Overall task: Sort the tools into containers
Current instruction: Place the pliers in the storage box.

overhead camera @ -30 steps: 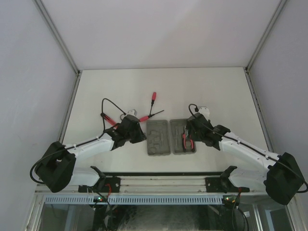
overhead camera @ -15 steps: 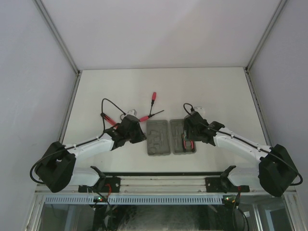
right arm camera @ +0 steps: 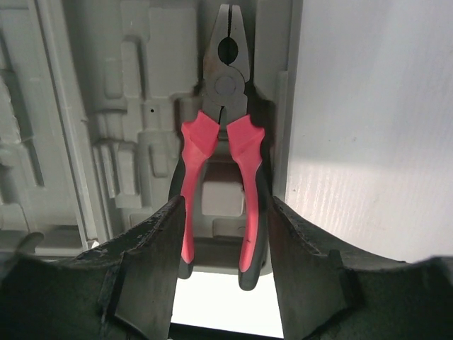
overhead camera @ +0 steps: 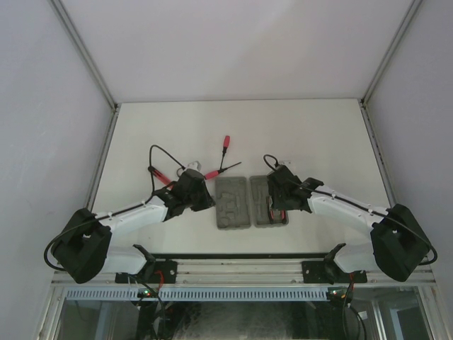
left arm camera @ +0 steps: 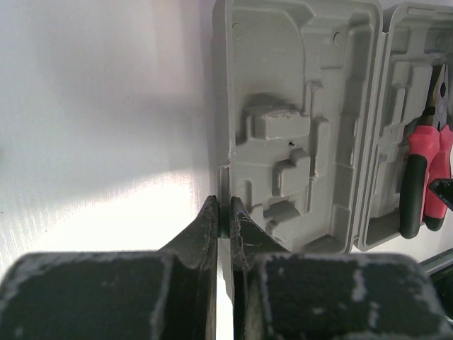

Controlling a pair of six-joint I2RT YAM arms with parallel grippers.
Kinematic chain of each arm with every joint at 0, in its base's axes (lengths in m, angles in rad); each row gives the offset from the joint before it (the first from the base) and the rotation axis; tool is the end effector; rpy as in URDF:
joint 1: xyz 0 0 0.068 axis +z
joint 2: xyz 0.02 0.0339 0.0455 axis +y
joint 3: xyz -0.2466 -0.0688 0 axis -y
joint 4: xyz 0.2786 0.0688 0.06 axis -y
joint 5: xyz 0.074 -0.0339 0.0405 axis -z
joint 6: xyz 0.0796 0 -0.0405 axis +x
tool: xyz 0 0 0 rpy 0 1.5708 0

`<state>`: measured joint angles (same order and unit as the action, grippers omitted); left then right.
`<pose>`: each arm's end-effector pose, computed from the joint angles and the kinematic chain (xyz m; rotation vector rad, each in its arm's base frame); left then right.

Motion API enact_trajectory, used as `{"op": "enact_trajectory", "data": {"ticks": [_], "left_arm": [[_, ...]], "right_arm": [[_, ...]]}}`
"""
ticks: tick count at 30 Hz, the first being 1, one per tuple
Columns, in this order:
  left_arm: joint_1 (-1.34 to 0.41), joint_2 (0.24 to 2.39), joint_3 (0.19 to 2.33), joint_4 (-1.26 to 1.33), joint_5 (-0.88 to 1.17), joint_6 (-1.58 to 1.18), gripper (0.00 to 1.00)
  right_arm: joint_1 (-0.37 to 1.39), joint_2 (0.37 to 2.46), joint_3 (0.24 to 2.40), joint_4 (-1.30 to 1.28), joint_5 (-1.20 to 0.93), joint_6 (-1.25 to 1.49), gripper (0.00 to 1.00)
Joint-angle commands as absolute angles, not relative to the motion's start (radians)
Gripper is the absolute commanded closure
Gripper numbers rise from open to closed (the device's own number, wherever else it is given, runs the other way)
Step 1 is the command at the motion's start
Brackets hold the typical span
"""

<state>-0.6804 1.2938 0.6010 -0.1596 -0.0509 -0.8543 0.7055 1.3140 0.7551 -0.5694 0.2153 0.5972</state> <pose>0.2406 -0.1895 0.1034 -0.2431 2.5112 -0.6114 0.2321 0.1753 0.1180 -0.0794 2.6584 0.1341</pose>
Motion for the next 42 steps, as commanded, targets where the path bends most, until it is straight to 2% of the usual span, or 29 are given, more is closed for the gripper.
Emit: {"op": "enact_trajectory", "data": {"ticks": [1, 18, 28, 42], "left_arm": [[-0.675, 1.267, 0.606, -0.151, -0.078, -0.867, 1.0], [-0.675, 1.252, 0.603, -0.153, -0.079, -0.879, 1.0], [-0.675, 1.252, 0.614, -0.163, -0.072, -0.877, 1.0], [-0.675, 1.248, 0.612, -0.168, -0.072, -0.878, 1.0]], "right_arm": [[0.719, 1.319, 0.79, -0.528, 0.206, 0.577, 0.51], [0.773, 1.27, 0.85, -0.603, 0.271, 0.588, 0.53], [0.77, 1.368, 0.851, -0.566, 0.244, 0.58, 0.53], [0.73, 1.433, 0.853, -0.482, 0.249, 0.546, 0.65]]}}
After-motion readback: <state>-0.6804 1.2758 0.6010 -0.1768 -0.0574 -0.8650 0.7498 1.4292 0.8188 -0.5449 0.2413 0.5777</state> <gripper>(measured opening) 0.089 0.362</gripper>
